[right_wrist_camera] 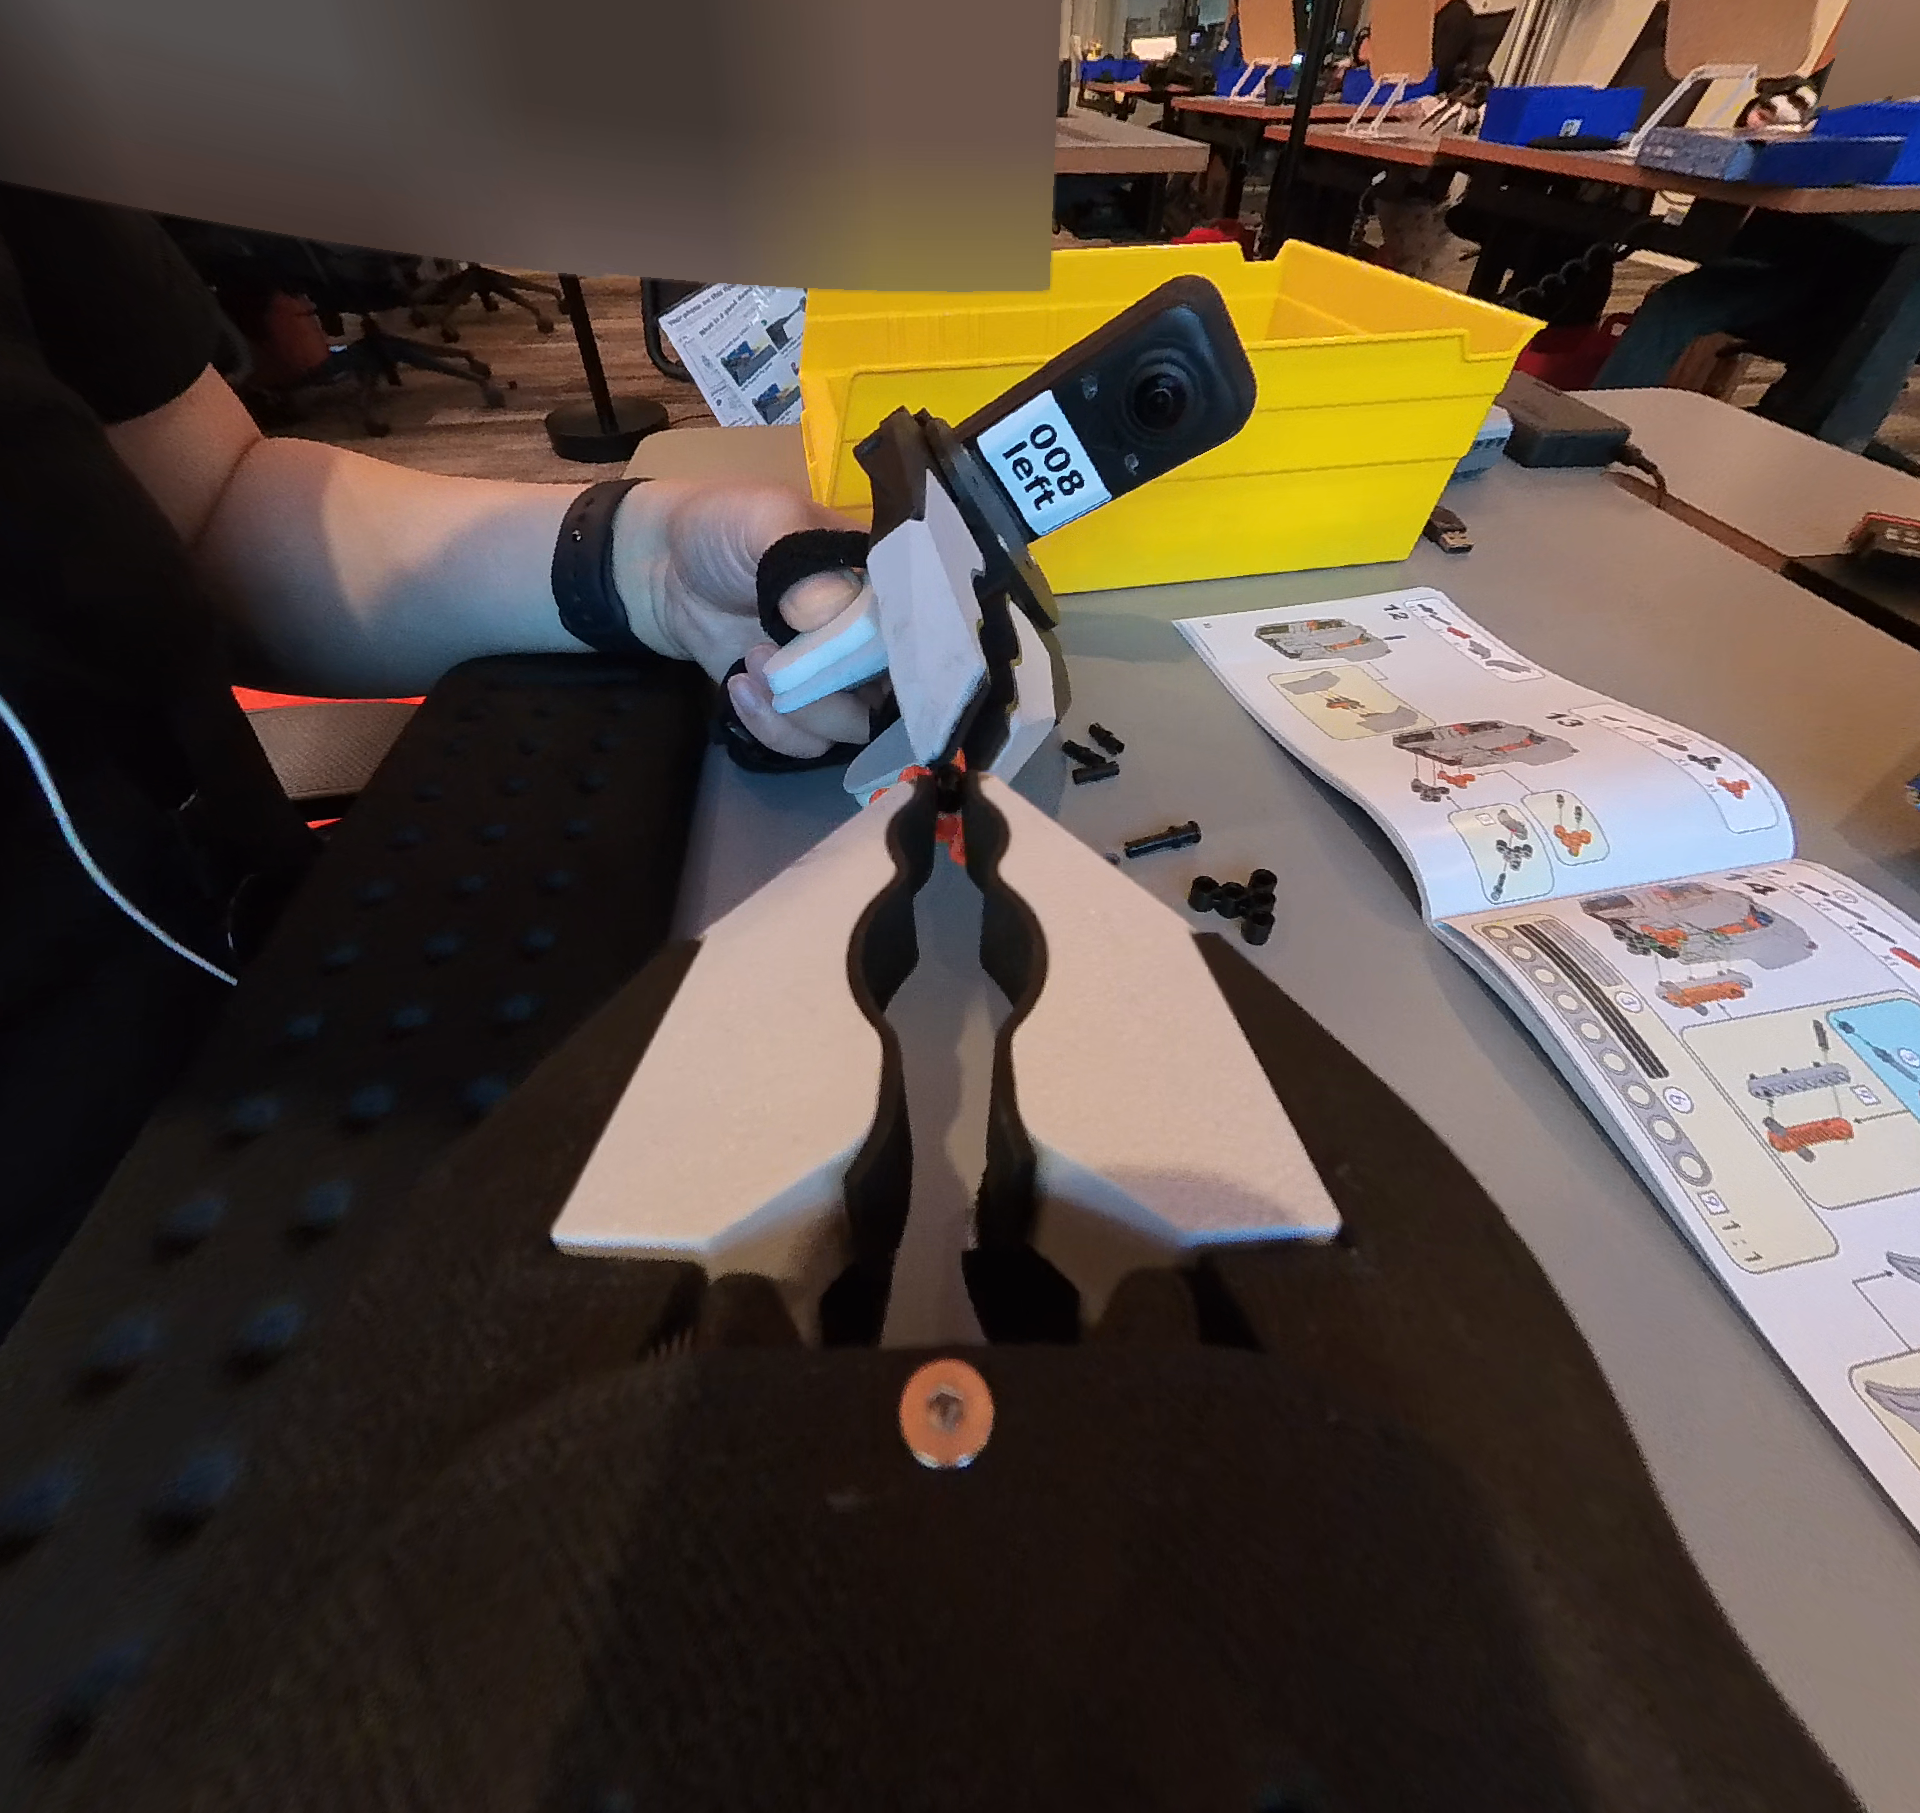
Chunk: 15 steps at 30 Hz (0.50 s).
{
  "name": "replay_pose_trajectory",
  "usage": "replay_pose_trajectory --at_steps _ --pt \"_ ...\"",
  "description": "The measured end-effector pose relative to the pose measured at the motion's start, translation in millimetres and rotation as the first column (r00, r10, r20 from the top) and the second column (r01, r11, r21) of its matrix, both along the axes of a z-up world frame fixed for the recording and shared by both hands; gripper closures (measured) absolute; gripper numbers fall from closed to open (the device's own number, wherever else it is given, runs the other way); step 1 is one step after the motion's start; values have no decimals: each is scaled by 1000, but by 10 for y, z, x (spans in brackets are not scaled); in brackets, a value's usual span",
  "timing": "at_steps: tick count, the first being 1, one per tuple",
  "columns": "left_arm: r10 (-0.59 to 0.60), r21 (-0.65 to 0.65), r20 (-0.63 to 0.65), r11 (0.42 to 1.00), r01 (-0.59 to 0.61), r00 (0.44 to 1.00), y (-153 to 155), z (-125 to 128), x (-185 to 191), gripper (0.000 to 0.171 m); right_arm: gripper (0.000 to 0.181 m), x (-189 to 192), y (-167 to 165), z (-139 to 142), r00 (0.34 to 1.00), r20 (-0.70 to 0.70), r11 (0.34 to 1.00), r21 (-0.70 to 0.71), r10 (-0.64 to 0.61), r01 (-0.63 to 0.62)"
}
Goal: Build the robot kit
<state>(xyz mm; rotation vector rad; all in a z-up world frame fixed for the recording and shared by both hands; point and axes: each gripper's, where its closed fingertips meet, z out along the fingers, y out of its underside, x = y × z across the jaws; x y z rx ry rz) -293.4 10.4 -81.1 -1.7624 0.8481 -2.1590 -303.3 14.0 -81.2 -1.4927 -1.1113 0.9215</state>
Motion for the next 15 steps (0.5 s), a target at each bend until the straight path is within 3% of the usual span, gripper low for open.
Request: replay_pose_trajectory --at_steps 4,6,8,12,15 --pt "17 11 20 1000 -17 1000 10 30 1 168 179 5 2 22 1000 -8 1000 -11 -5 5" --pt "45 8 36 999 -46 998 55 53 -19 159 179 25 2 60 999 -33 1000 -17 -7 7" --pt "43 4 74 999 -43 996 58 106 -58 171 179 66 25 86 998 -52 1000 -20 -24 23" --pt "41 11 58 999 -42 997 52 86 -37 164 179 74 37 104 998 -62 1000 -19 -25 24" --pt "38 5 66 999 -38 997 50 97 -44 169 179 59 26 101 998 -54 1000 -4 -20 19"
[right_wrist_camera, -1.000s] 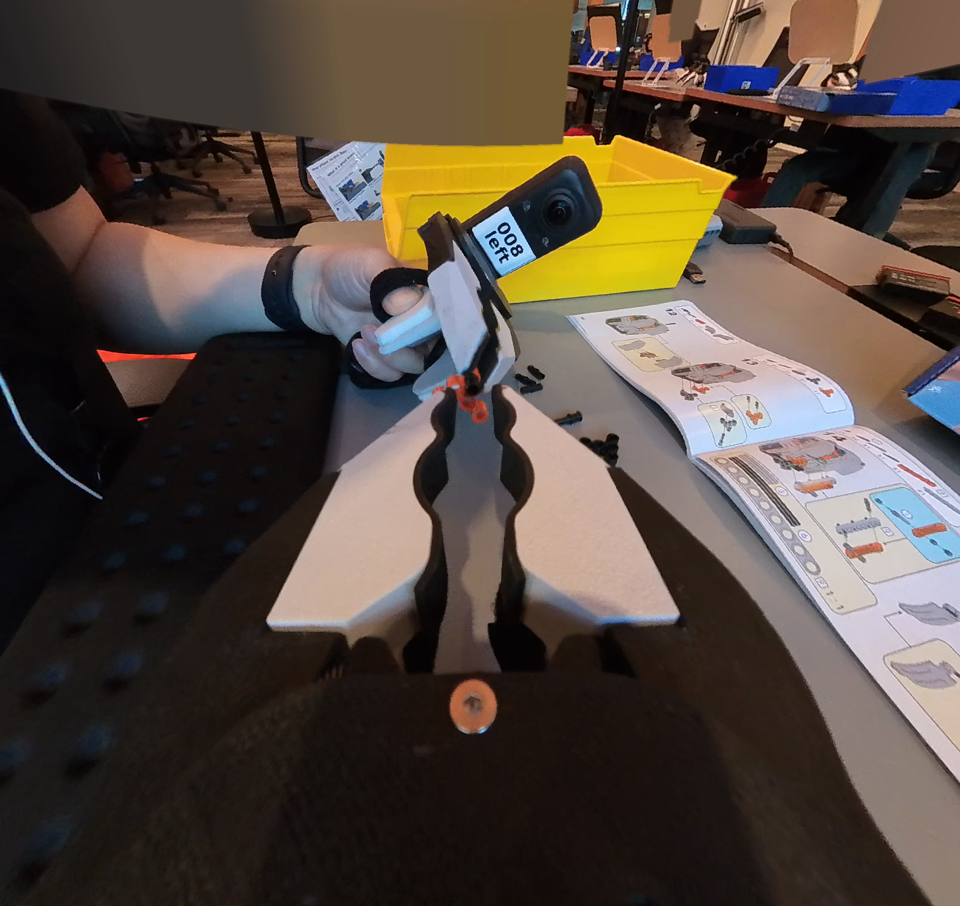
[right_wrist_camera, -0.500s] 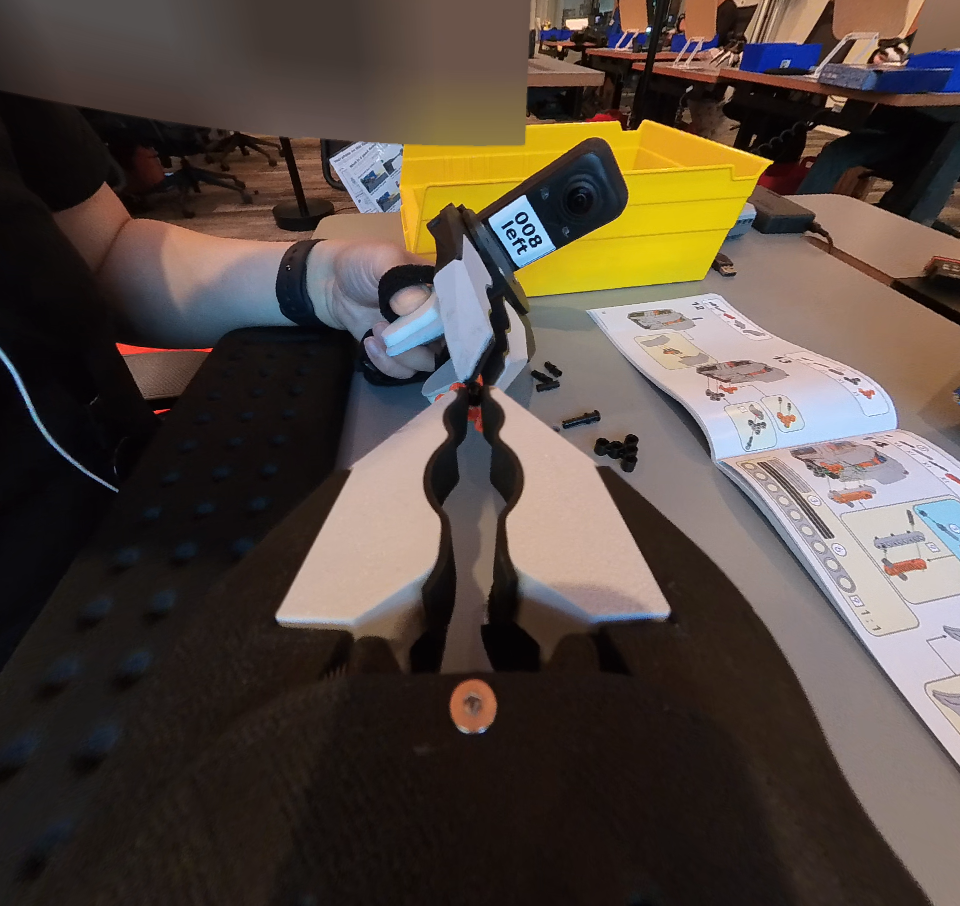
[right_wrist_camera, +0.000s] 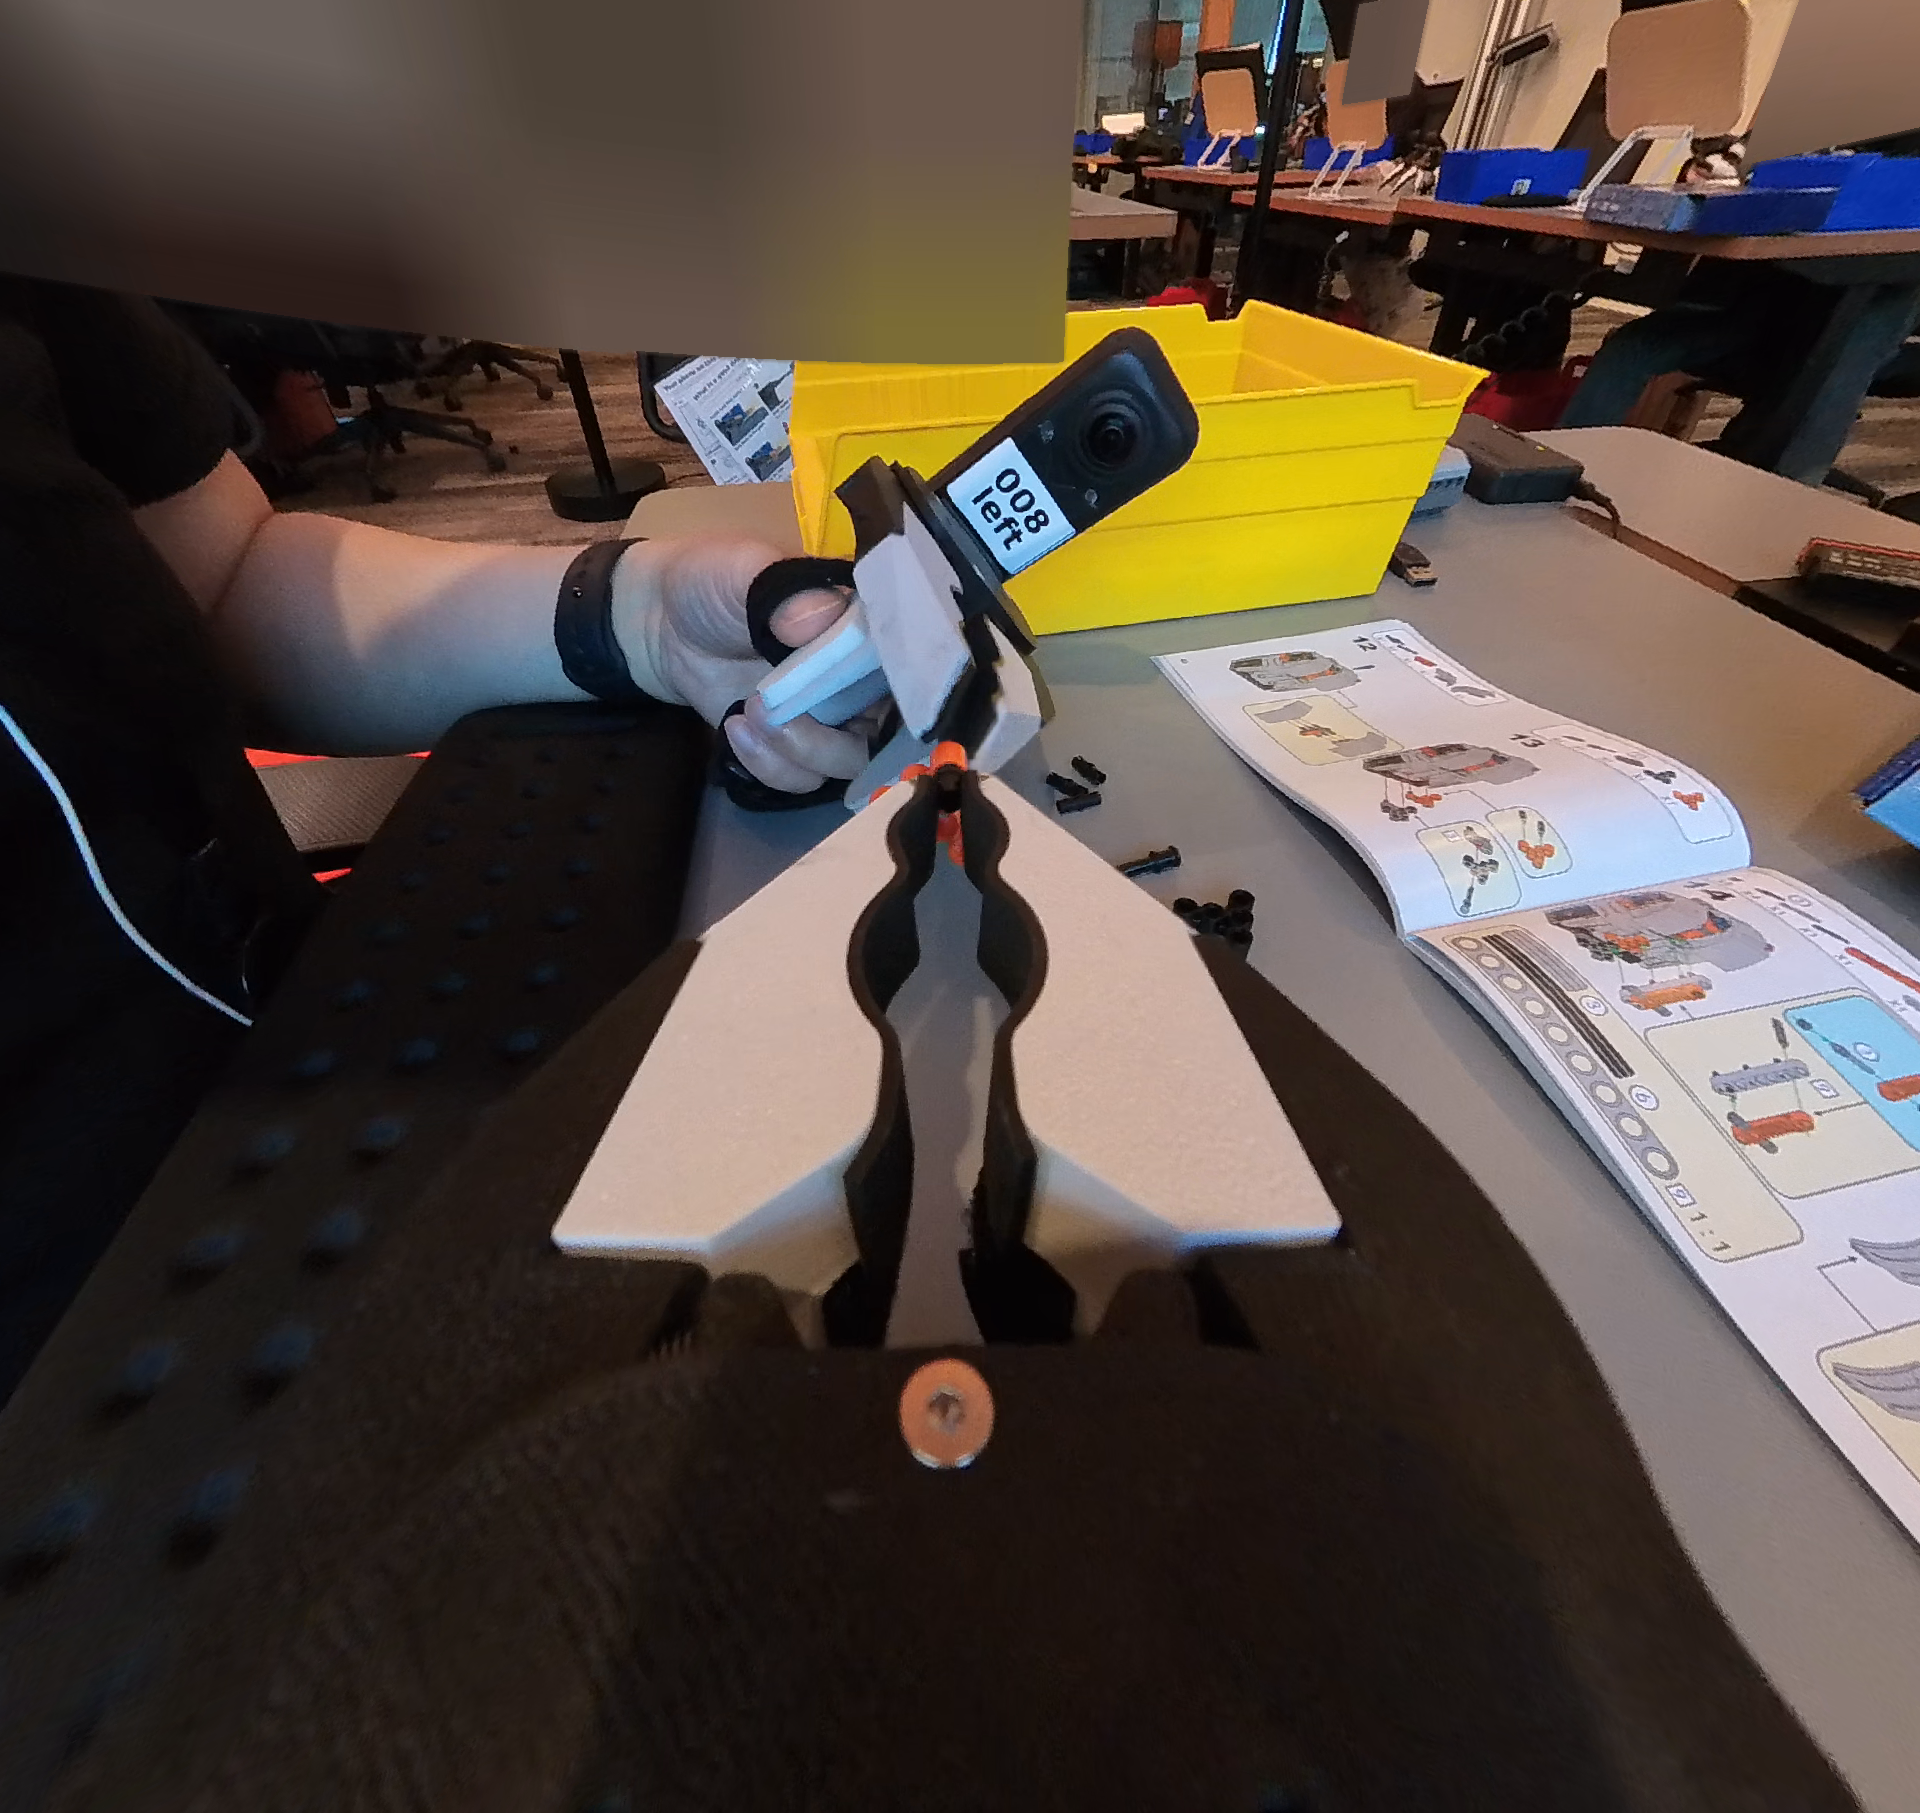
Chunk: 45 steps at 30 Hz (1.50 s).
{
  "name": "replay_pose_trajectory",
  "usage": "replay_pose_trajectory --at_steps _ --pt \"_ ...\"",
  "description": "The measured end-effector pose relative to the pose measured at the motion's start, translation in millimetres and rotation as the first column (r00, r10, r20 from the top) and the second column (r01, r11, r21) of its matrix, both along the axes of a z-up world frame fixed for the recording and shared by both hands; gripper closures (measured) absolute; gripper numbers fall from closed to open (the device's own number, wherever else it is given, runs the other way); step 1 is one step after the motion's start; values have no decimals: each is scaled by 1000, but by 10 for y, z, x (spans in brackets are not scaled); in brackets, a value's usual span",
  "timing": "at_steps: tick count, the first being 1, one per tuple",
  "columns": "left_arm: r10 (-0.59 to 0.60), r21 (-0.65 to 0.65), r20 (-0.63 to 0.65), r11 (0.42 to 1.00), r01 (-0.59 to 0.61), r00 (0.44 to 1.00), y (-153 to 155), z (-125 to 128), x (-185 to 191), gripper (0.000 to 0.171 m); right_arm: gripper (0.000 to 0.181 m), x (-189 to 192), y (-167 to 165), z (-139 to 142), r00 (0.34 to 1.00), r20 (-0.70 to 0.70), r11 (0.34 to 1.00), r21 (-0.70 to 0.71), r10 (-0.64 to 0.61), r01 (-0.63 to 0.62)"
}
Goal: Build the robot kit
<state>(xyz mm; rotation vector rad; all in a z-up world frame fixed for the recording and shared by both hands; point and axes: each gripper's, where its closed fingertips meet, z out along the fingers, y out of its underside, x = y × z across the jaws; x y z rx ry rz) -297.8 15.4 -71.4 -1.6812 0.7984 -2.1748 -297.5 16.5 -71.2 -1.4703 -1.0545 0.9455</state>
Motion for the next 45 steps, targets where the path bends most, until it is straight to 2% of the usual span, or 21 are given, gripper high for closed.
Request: replay_pose_trajectory --at_steps 5,7,15,25,35,38,40,43,45 --pt "9 10 -7 1000 -9 1000 11 -11 10 169 179 3 6 -2 1000 5 1000 9 -6 6" --pt "27 12 -19 1000 -27 999 38 -28 16 162 179 -1 3 0 1000 4 1000 11 -3 3" --pt "-8 60 -14 998 9 1000 -37 -15 12 168 179 -37 -27 -14 1000 7 1000 12 20 -21" --pt "-79 60 -57 995 82 995 -142 -85 12 168 180 -63 -121 -82 995 -25 992 -83 93 -95" --pt "-53 57 -78 997 58 996 -112 -118 22 168 179 -65 -93 -126 995 -20 990 -106 96 -98" --pt "-16 107 -76 994 24 997 -98 -90 -16 169 179 -91 -76 -75 994 -36 988 -106 104 -108" --pt "26 192 -118 981 -3 993 -121 -97 -59 169 159 -92 -60 4 995 -49 994 -68 87 -90" --pt "86 280 -138 959 -44 987 -193 5 -127 169 158 -19 -48 129 992 -107 996 -53 72 -78" --pt "94 294 -120 954 -55 988 -248 124 -175 169 162 2 0 157 992 -118 996 -57 54 -61"
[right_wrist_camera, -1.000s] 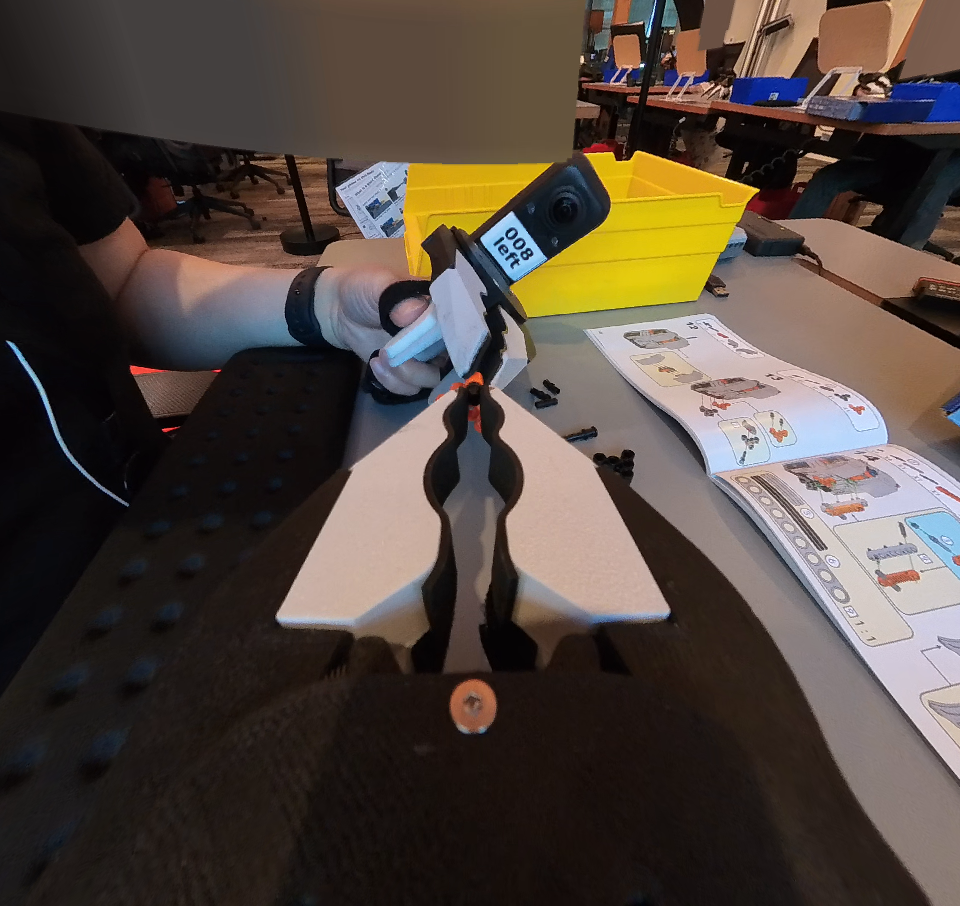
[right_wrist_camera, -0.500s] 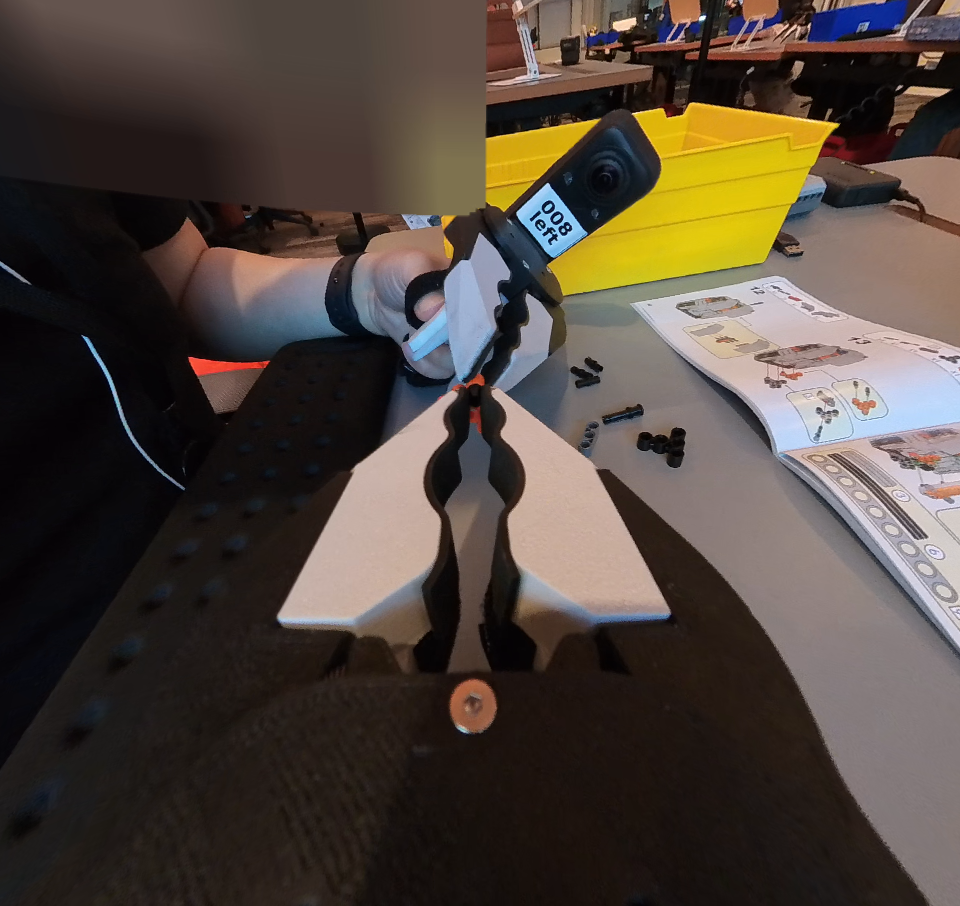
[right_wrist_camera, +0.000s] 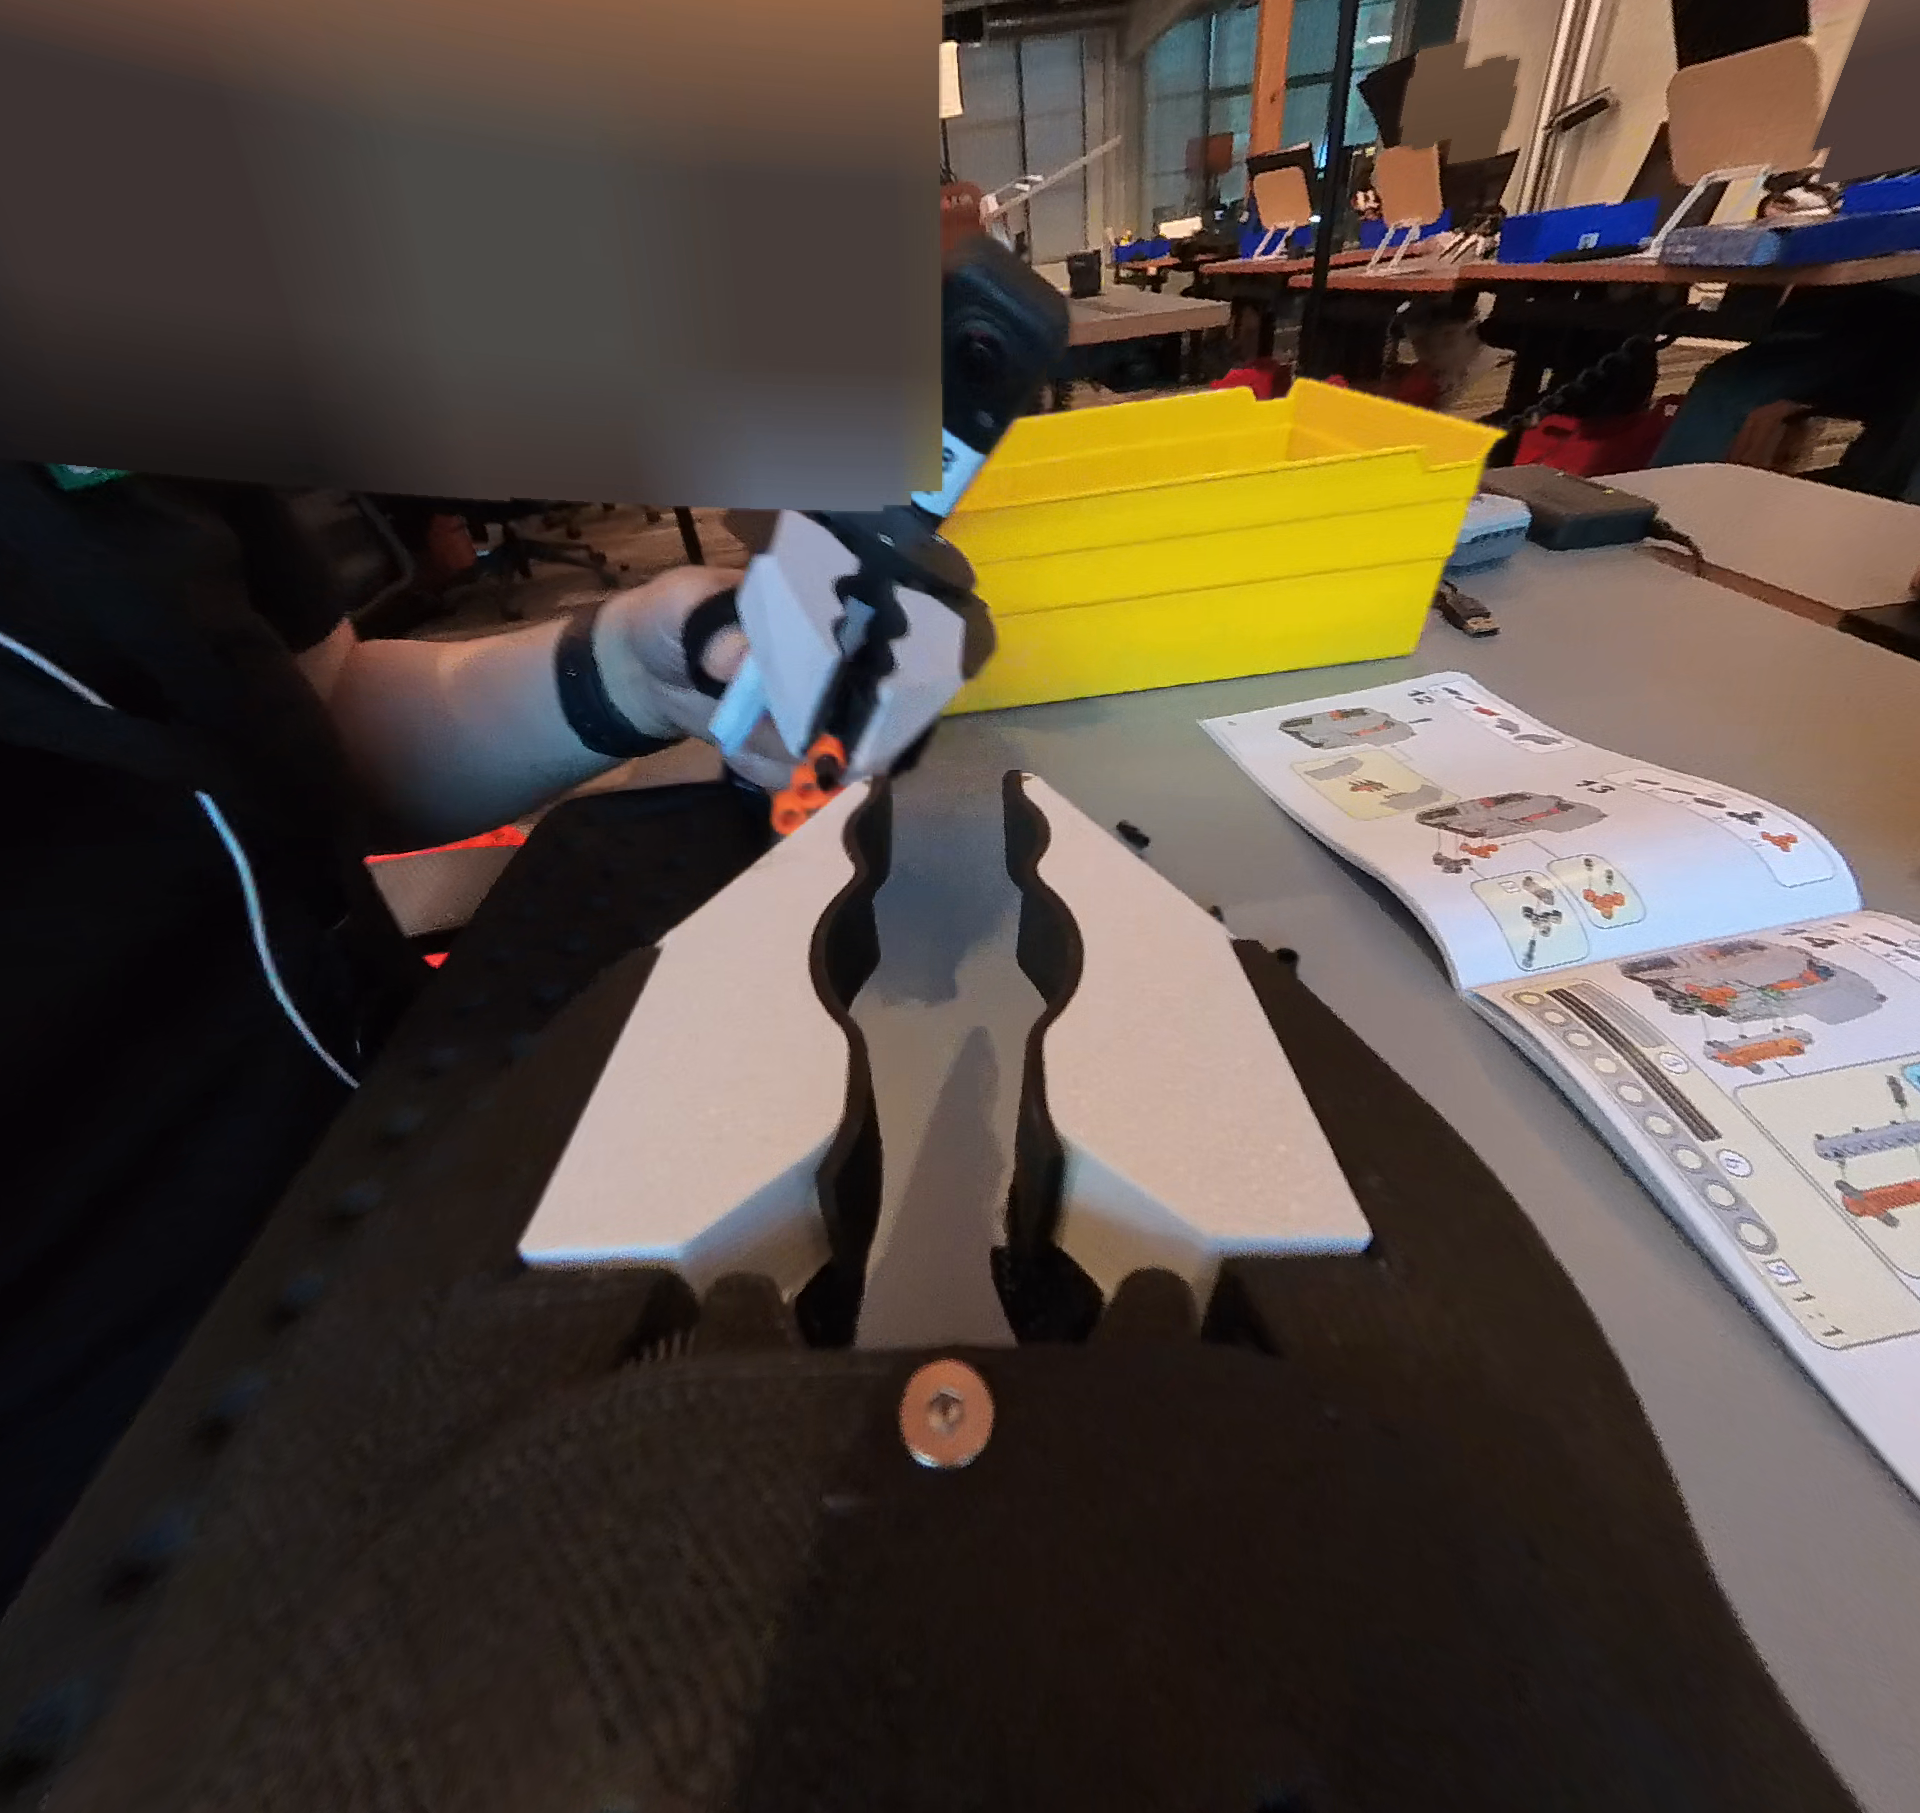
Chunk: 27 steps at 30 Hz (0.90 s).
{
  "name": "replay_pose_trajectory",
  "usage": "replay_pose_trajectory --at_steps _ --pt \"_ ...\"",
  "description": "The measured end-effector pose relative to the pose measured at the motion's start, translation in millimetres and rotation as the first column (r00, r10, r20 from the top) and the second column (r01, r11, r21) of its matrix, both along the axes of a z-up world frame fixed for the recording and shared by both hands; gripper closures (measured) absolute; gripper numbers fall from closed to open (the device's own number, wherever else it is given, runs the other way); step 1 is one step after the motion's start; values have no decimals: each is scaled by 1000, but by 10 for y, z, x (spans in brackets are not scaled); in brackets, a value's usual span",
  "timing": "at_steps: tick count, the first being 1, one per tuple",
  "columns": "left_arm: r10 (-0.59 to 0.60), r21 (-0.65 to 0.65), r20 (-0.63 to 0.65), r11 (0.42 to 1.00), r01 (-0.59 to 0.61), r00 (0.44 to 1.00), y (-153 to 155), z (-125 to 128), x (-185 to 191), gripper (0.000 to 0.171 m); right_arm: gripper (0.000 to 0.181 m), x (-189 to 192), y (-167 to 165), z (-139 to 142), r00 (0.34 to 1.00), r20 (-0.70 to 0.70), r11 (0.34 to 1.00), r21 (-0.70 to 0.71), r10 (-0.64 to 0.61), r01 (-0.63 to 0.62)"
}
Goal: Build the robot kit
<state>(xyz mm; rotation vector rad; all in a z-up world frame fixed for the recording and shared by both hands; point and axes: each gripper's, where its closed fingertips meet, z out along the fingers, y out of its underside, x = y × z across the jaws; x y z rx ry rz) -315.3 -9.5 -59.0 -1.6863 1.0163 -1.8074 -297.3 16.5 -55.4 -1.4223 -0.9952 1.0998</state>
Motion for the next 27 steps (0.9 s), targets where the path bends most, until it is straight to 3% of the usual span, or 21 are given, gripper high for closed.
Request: replay_pose_trajectory --at_steps 3,7,13,21,27 --pt "5 69 4 998 -6 1000 -93 150 -63 168 172 -35 248 -126 986 120 993 -2 -114 115" --pt "31 94 20 995 -33 999 -81 258 -83 168 173 -191 633 -579 870 419 947 -66 -259 314" --pt "170 198 -42 967 -158 985 -32 345 -394 168 173 -637 647 -895 754 625 956 -38 -204 290" --pt "383 346 -108 880 -326 918 130 390 -800 168 162 -880 758 -935 735 615 892 -112 -285 439" --pt "403 368 -101 864 -342 910 147 417 -904 168 162 -827 783 -1069 649 683 868 -42 -336 494"
